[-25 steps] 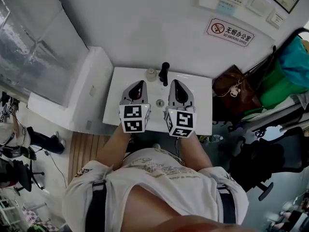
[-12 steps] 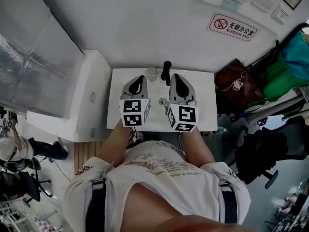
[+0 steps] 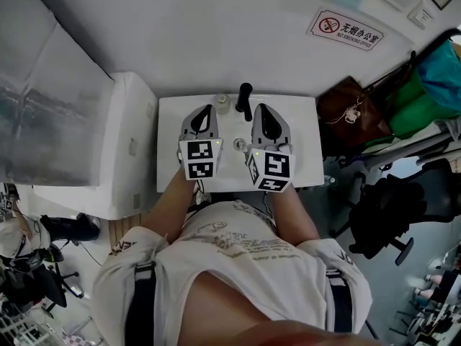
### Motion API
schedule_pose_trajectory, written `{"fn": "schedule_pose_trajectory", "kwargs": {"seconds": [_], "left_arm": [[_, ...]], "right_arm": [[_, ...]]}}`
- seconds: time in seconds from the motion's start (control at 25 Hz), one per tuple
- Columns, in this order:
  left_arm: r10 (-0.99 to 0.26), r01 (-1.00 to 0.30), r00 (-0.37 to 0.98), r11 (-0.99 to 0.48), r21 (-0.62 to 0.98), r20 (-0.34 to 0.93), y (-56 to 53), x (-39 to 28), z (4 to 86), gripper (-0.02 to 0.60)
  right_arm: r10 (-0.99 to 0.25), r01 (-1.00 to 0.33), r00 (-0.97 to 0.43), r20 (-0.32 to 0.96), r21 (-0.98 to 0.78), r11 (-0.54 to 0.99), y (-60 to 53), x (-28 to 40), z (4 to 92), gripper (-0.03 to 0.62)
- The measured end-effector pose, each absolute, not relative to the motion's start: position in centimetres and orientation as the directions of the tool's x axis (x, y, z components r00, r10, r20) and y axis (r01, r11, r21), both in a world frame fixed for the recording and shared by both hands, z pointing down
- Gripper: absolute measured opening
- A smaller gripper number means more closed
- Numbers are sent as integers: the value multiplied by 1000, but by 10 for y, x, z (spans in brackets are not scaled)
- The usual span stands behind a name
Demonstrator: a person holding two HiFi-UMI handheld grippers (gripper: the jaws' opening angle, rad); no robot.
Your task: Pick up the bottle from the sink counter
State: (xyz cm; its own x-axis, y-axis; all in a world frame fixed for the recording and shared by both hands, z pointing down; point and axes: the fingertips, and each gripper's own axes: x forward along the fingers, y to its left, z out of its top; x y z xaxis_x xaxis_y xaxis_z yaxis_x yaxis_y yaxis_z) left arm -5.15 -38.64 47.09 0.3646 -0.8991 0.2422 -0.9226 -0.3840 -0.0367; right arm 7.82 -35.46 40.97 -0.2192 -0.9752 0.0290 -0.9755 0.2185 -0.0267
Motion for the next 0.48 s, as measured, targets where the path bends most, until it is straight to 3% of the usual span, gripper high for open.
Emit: {"fn": "schedule_pose_trajectory", "kwargs": {"seconds": [0.48], "left_arm": [[-828,-873,460,-488,-9,321,-406,-32,515,17]], "right_arm": [[-989,-992,-129,69,-22,128,-349,97,422,23]]}}
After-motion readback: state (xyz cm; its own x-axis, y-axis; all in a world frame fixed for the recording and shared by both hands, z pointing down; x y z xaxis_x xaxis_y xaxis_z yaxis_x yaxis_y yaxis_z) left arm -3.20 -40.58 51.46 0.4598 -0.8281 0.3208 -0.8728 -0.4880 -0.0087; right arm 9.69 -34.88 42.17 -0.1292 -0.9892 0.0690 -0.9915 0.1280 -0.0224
